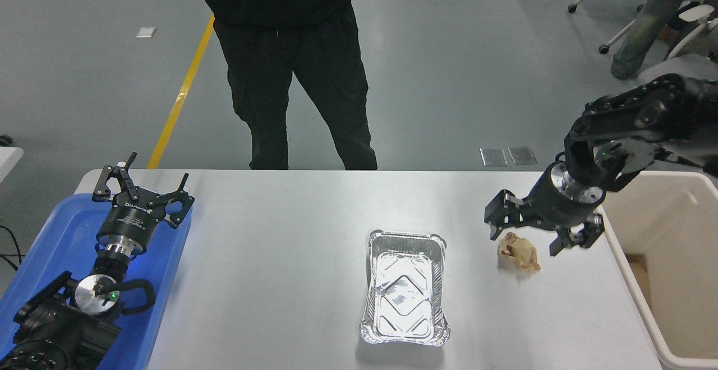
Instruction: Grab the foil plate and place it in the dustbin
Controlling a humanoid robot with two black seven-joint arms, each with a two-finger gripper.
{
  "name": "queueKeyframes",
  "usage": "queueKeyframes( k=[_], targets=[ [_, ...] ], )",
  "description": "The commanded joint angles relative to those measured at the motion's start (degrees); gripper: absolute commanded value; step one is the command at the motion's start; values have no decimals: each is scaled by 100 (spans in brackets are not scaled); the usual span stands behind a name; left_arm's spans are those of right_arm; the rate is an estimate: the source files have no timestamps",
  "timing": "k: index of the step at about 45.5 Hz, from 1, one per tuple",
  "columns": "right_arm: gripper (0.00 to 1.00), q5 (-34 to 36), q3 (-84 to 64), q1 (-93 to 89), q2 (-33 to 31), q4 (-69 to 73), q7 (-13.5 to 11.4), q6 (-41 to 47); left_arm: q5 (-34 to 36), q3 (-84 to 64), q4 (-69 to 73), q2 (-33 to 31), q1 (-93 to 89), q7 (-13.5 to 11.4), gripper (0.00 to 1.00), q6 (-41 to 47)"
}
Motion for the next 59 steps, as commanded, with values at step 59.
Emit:
queueKeyframes(
  k=[59],
  targets=[
    [100,-301,-630,-707,340,-58,18,-2420,8,7,0,0,-9,5,99,0]
  ],
)
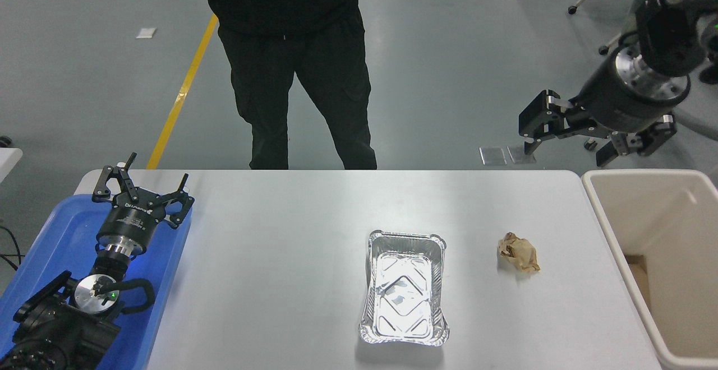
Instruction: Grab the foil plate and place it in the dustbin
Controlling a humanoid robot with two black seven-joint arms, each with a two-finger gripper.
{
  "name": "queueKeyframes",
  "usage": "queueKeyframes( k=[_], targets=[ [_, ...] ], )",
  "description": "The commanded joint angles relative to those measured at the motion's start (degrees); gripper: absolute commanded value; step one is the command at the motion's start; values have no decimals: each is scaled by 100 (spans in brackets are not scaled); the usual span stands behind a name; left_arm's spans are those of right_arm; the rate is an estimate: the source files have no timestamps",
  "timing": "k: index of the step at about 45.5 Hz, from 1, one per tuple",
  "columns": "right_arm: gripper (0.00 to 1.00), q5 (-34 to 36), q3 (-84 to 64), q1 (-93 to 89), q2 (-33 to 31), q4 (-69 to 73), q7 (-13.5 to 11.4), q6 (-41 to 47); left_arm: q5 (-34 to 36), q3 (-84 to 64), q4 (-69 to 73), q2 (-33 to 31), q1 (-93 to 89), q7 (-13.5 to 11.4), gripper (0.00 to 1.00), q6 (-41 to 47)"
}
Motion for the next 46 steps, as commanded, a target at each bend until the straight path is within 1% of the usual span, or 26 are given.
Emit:
queueKeyframes(
  k=[1,5,11,20,24,31,38,41,46],
  targets=[
    [100,-155,43,-1395,257,-390,3,-1343,4,1,0,0,-6,0,99,0],
    [100,-155,43,-1861,371,-548,12,-1563,4,1,0,0,-6,0,99,0],
    [100,-146,61,-2388,635,-812,12,-1652,4,1,0,0,-6,0,99,0],
    [100,-137,237,-2811,662,-1014,12,-1871,4,1,0,0,-6,0,99,0],
    [100,-120,376,-2846,714,-962,29,-1810,4,1,0,0,3,0,99,0],
    [100,-128,1044,-3013,802,-926,47,-1661,4,1,0,0,-6,0,99,0],
    [100,-181,1353,-3320,1390,-996,47,-1660,4,1,0,0,-6,0,99,0],
    [100,-347,1423,-3566,1610,-1163,47,-1678,4,1,0,0,-6,8,99,0],
    [100,-427,1756,-3821,1725,-1295,38,-1687,4,10,0,0,-6,8,99,0]
  ],
)
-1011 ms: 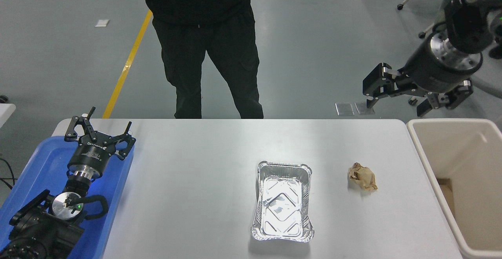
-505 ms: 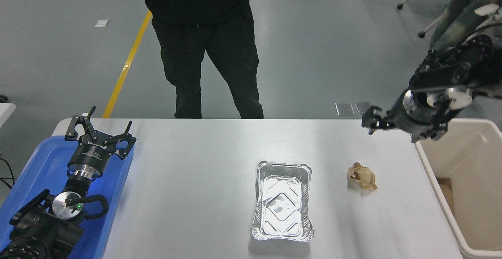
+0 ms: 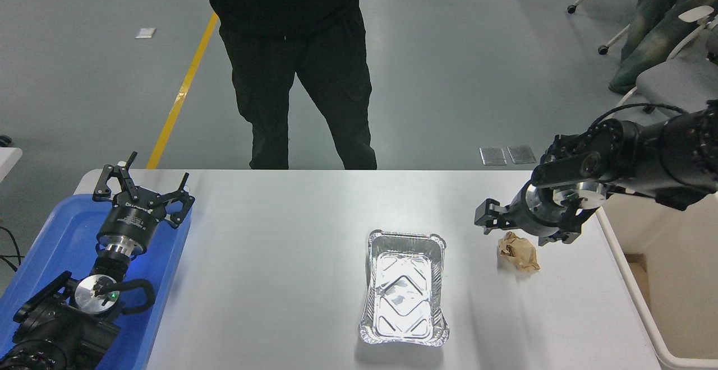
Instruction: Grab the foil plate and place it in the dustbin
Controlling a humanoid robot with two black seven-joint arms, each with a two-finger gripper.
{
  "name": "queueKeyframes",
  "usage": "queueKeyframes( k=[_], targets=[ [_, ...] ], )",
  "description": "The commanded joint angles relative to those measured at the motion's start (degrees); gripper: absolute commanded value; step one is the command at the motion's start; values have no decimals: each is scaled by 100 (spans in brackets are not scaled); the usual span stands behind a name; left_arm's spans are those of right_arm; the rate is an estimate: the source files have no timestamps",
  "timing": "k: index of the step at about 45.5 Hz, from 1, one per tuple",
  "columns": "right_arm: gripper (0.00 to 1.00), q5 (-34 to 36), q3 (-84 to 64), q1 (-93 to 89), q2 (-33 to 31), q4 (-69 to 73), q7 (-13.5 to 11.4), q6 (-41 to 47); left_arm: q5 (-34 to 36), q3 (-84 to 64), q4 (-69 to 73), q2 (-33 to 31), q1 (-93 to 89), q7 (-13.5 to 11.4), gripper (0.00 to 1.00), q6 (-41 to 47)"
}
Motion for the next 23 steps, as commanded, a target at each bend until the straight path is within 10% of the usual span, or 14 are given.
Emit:
queueKeyframes(
  k=[1,23],
  targets=[
    [100,-185,622,-602,446,-261,-12,-18,1,0,0,0,-2,8,99,0],
    [100,-352,1062,-1472,446,-1087,-21,-88,9,9,-9,0,-11,17,99,0]
  ],
)
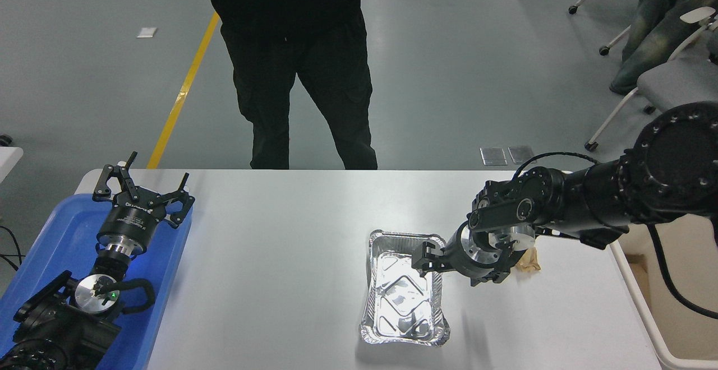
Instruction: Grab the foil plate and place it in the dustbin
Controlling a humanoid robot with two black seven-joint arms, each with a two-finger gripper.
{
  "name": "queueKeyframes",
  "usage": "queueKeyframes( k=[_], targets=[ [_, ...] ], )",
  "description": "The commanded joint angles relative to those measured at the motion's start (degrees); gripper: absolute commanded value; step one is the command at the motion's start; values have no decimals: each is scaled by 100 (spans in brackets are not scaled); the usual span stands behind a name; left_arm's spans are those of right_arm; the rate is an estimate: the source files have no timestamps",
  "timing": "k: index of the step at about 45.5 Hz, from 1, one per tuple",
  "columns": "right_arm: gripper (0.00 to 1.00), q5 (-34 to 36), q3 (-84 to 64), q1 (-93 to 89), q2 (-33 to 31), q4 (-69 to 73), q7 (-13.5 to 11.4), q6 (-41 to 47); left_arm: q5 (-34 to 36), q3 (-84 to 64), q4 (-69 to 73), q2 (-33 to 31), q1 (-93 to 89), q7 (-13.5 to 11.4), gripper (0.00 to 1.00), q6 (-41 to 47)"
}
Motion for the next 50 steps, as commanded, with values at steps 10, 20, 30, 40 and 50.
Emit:
queueKeyframes(
  k=[10,20,30,40,50],
  targets=[
    [97,-102,170,-607,40,-786,-14,-44,10,5,-9,0,-2,4,99,0],
    [97,-102,170,-871,40,-997,-14,-62,10,5,-9,0,-2,4,99,0],
    [91,-102,240,-941,40,-1032,-14,-62,10,5,-9,0,-2,4,99,0],
    [59,-94,249,-1038,40,-980,-23,-9,10,5,-9,0,-2,4,99,0],
    [17,12,240,-1047,40,-989,-31,-18,10,5,-9,0,-2,4,99,0]
  ],
)
